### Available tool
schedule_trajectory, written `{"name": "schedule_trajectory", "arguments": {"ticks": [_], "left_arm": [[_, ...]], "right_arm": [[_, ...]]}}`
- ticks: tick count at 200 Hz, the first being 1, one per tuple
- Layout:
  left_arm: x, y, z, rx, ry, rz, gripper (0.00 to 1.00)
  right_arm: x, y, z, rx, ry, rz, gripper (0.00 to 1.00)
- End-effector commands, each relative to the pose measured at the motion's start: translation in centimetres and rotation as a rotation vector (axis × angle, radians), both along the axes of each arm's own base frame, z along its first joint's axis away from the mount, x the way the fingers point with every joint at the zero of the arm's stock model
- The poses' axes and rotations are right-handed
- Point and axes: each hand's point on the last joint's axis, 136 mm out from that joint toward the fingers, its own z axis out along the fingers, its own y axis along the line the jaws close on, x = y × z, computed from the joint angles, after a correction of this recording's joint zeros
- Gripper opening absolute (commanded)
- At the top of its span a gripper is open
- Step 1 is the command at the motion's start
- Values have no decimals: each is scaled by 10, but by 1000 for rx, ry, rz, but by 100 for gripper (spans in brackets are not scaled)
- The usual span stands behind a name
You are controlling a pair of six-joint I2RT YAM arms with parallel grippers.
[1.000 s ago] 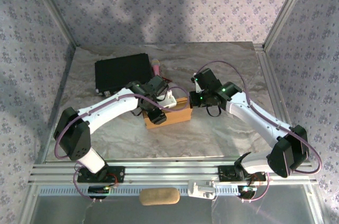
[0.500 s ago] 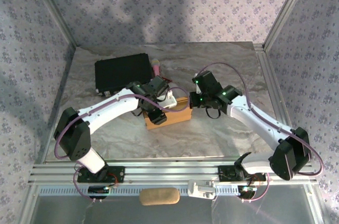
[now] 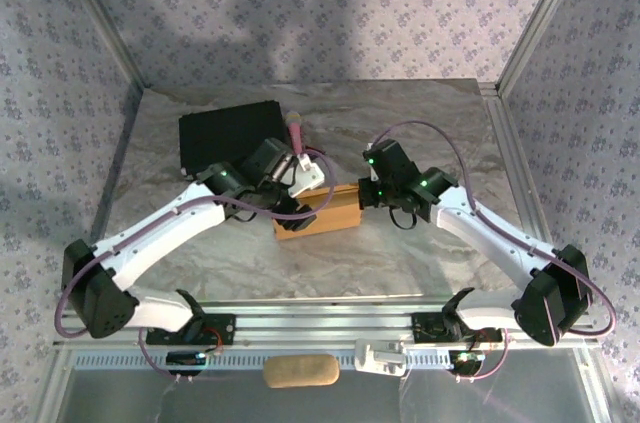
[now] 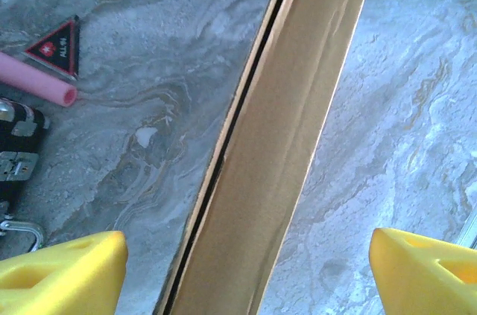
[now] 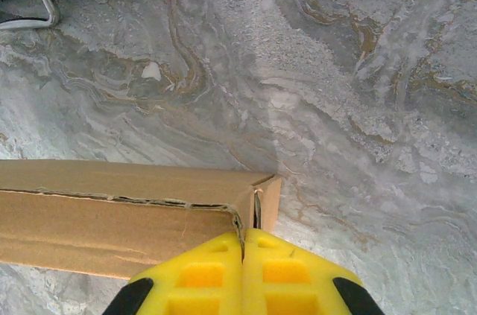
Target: Fold the paper box
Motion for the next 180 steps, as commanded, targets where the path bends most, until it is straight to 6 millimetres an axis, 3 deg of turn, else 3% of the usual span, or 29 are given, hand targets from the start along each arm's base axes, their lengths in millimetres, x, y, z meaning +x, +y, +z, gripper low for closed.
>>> {"name": "schedule_trajectory", "arguments": {"ticks": [1,22,39,59,85,123,180], "left_arm": [[4,8,5,-12,-17,81,83],[9,30,20,-18,-65,215,81],[6,57,29,-8,-82,353,73],[-7,90,27,-3,-52,515,60],[-25,114,18,-32,3,655,54],[-30,100,10,-81,82,644,50],[-13,83,-2,-44,102,660,41]], "right_arm": [[-3,-4,-5,-50,5,1,0],[-4,-2,-6,-57,5,4,0],[-4,-3,-6,-63,6,2,0],[-3,-2,-5,-68,6,4,0],[-4,-2,-4,-74,6,2,0],[-6,-3,-4,-76,2,-1,0],[-6,-3,-2,-77,0,-1,0]]}}
